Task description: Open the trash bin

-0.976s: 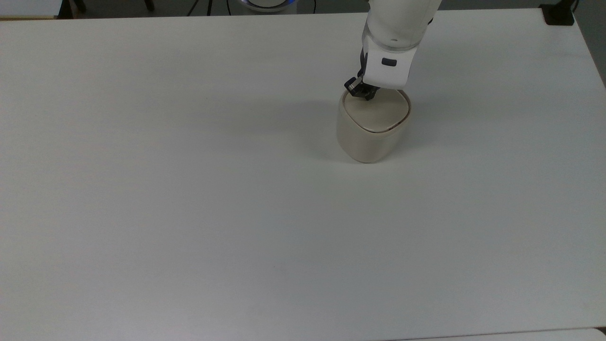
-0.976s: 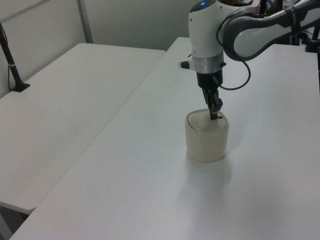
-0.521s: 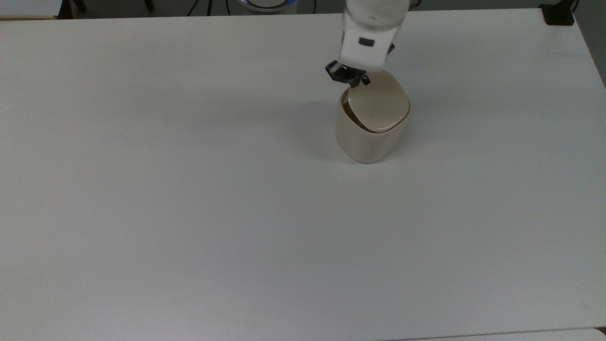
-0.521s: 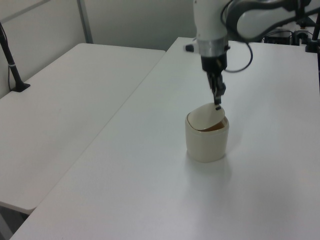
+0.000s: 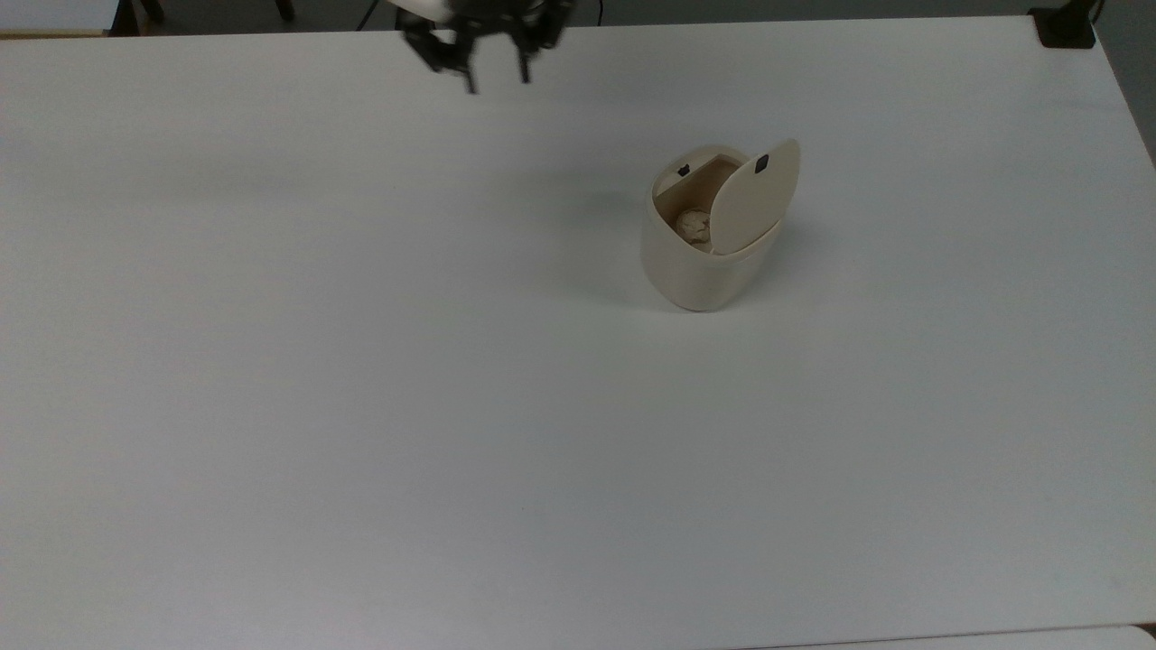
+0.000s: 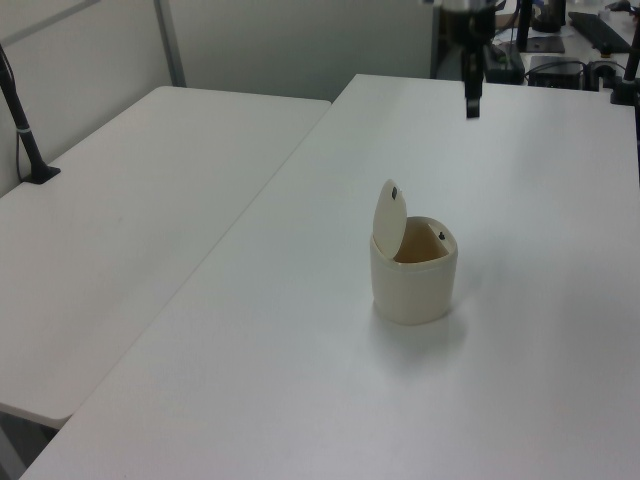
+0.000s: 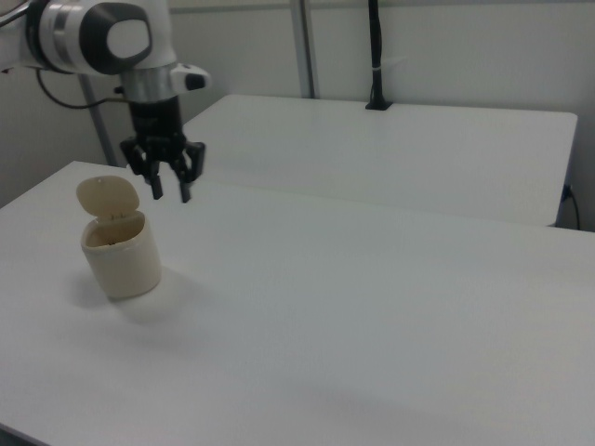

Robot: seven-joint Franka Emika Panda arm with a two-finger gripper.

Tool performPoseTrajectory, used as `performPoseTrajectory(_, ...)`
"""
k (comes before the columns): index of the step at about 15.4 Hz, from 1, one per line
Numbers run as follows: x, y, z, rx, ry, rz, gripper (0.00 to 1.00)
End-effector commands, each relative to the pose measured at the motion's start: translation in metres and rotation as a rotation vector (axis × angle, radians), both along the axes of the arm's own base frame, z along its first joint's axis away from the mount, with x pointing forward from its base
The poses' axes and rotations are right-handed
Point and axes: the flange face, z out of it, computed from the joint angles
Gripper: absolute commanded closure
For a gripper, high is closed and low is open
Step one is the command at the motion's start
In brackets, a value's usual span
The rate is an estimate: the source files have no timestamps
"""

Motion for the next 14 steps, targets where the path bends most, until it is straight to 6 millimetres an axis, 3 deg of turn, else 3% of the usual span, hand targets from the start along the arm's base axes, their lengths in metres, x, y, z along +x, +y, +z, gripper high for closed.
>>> performPoseTrajectory(1, -0.016, -0.049, 0.015, -0.011, 0.002, -0.176, 0.00)
performPoseTrajectory(4, -0.021, -0.061, 0.018, -0.058, 0.015, -0.264, 0.00)
performPoseTrajectory(14, -0.015, -0.062, 0.018, -0.061, -0.017, -0.300, 0.00)
